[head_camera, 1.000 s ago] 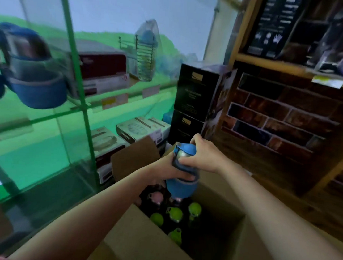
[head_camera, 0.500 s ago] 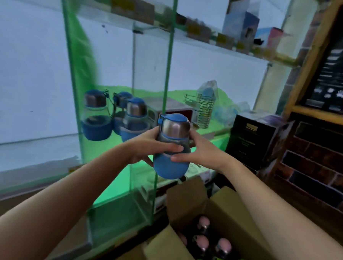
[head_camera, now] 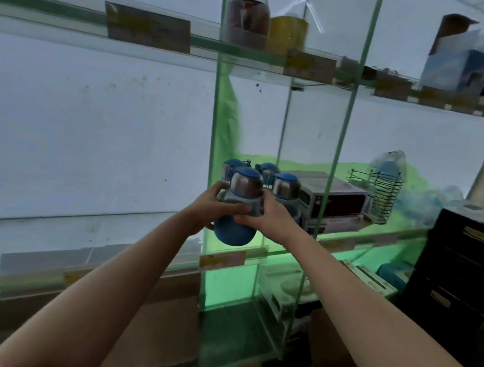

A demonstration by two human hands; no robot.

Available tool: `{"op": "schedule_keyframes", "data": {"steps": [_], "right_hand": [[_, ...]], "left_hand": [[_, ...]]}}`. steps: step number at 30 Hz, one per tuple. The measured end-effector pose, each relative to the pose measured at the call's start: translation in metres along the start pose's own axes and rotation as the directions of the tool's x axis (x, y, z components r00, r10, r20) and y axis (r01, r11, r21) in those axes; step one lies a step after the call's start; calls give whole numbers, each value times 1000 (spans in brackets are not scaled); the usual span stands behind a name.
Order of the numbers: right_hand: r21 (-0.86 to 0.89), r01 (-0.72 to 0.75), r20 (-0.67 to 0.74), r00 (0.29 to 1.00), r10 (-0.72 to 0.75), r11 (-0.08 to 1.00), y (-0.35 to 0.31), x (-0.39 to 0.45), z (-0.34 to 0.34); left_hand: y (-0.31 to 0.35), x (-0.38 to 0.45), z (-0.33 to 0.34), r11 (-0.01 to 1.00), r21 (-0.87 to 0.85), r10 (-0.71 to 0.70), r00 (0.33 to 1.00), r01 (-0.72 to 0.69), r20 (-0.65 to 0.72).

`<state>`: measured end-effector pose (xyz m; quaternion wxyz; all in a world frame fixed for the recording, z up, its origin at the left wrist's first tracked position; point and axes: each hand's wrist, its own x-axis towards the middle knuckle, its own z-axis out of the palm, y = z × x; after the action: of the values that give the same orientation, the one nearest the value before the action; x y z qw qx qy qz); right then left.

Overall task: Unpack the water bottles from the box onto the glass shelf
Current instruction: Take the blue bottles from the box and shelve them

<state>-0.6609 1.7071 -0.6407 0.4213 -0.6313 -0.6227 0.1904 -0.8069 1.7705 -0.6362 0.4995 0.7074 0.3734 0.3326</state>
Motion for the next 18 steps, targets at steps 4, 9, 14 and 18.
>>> {"op": "schedule_keyframes", "data": {"steps": [4, 9, 14, 18], "right_hand": [[-73, -8, -33, 999, 6, 997, 11, 9, 11], [-205, -33, -89, 996, 15, 978, 11, 17, 10], [-403, -82, -140, 990, 27, 911, 15, 20, 7], [-353, -86, -147, 989, 36, 932, 17, 17, 4]], "left_hand": [[-16, 12, -1, 999, 8, -52, 998, 51, 21], [-15, 23, 0, 995, 36, -92, 993, 89, 68], [-21, 23, 3, 999, 0, -53, 997, 53, 62], [-23, 23, 14, 999, 20, -35, 999, 36, -26]]}}
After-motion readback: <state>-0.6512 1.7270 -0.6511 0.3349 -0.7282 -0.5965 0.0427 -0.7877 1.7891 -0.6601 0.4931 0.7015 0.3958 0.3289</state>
